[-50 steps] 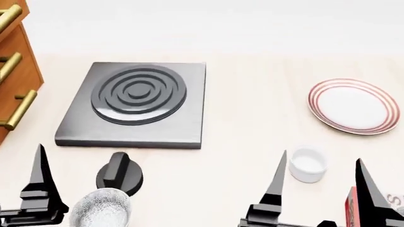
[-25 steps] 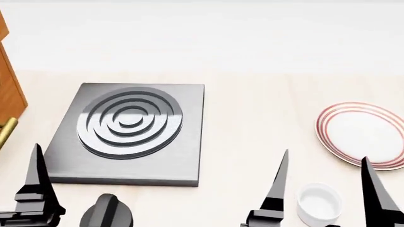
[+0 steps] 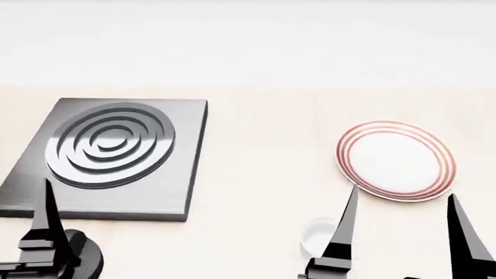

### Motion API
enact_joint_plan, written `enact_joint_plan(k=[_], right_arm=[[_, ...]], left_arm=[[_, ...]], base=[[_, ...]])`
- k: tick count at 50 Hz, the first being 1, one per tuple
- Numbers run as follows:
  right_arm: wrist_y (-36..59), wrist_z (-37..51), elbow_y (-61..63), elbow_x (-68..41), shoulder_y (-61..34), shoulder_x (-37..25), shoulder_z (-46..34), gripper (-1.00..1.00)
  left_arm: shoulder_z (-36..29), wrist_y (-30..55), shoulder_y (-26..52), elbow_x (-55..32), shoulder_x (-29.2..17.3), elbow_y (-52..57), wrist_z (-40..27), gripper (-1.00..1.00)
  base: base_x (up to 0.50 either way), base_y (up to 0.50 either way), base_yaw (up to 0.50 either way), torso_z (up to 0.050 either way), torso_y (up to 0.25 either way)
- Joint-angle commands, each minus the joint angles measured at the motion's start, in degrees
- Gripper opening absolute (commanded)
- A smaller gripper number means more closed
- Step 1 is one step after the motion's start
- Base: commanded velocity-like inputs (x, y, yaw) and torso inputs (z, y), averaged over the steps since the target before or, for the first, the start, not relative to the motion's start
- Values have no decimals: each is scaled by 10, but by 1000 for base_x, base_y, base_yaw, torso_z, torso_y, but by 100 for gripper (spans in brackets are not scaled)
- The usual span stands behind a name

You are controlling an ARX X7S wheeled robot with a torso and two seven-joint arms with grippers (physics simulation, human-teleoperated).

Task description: Pick the akita bowl on the cookies box and place it on the plate.

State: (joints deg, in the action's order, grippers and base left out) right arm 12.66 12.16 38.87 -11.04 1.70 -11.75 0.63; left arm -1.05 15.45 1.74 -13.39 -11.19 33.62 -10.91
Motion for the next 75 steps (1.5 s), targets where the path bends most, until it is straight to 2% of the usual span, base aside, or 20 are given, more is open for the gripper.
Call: enact_joint_plan(k=[1, 41, 44, 47, 50, 52, 53, 73, 75], right_arm=[[-1, 3, -1, -3, 1, -5, -2, 100], [1, 11, 12, -17, 5, -24, -11, 100], [32, 0, 14, -64, 3, -29, -3, 100], [34, 4, 4, -43, -1, -33, -14, 100], [-7, 3, 2, -26, 13, -30, -20, 100], [11, 6, 8, -31, 8, -33, -20, 100], [-13, 3, 0, -19, 11, -32, -24, 100], [-22, 9, 2, -15, 15, -42, -34, 100], [-38, 17, -6, -5, 16, -37, -32, 100]], left_arm=[[-3, 0, -1, -5, -4, -1, -3, 100], [-16, -3, 1, -21, -24, 0, -25, 100], [-18, -5, 0, -21, -25, -2, -26, 100], [-19, -7, 0, -21, -26, -3, -27, 100], [-21, -7, 1, -22, -27, -4, -29, 100], [-22, -8, 0, -23, -28, -4, -29, 100], [-22, -9, 0, -24, -29, -4, -29, 100], [-25, -14, 0, -33, -36, -7, -38, 100], [-17, -26, -5, -63, -38, -5, -20, 100]], base=[[-74, -500, 0, 0, 0], [-73, -500, 0, 0, 0], [-15, -500, 0, 0, 0], [0, -10, 0, 0, 0], [0, 0, 0, 0, 0], [0, 0, 0, 0, 0], [383, -1, 0, 0, 0], [500, -41, 0, 0, 0], [250, -20, 0, 0, 0]])
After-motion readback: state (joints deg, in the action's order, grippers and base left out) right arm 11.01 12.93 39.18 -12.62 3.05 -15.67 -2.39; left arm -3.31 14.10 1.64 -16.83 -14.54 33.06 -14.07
